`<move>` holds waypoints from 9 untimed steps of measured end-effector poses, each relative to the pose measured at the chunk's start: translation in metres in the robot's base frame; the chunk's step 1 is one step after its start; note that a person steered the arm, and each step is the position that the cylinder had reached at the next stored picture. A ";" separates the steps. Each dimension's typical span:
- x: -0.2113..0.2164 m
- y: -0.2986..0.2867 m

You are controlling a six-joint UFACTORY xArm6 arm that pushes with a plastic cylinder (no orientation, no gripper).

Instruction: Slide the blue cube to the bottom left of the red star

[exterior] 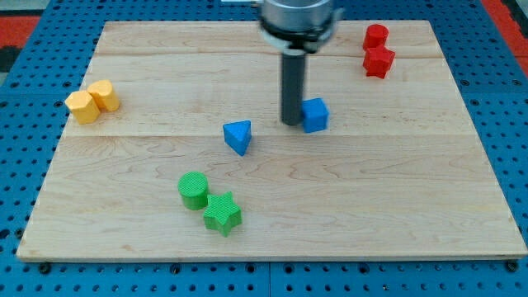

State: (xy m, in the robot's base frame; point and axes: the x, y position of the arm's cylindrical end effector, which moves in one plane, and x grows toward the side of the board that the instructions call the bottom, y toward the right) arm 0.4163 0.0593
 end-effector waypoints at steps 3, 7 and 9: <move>-0.011 0.116; -0.010 0.111; -0.030 0.106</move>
State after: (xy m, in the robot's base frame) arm 0.3866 0.1653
